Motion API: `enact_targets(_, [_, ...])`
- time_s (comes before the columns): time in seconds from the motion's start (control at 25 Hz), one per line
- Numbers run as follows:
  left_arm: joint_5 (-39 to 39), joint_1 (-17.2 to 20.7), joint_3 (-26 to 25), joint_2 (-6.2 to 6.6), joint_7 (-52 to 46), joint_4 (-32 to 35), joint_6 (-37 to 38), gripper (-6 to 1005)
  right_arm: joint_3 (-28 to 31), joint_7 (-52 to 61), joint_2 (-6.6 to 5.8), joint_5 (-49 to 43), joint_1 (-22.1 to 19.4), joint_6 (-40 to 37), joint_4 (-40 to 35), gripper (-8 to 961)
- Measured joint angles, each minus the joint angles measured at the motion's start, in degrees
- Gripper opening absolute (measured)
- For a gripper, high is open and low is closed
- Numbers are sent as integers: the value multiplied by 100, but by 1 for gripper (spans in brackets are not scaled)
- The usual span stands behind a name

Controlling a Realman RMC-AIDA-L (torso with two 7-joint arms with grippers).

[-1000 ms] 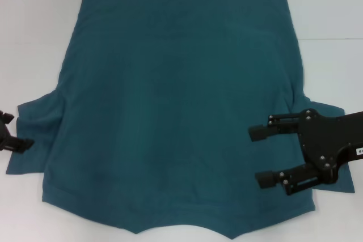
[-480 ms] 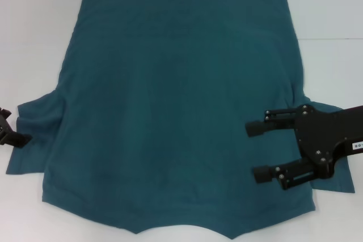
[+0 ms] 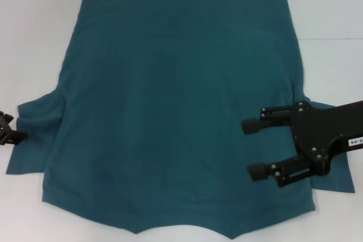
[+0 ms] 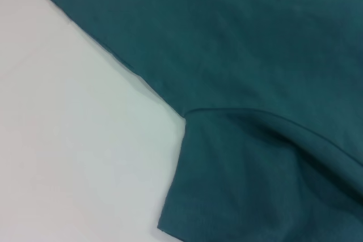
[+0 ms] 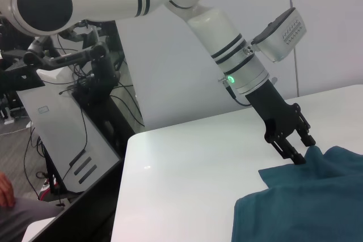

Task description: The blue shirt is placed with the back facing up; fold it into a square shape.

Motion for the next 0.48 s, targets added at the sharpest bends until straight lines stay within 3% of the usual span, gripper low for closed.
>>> enact_targets(0.12, [0, -36, 18, 4, -31, -104, -74, 652, 0, 8, 12, 1, 0, -1, -8, 912])
enact_targets(0.32, [0, -82, 35, 27, -46, -237, -110, 405, 0, 71, 16, 0, 7, -12, -29, 912])
enact_targets(0.48, [0, -95, 39, 44, -59, -273, -167, 331, 0, 78, 27, 0, 11, -9, -73, 912])
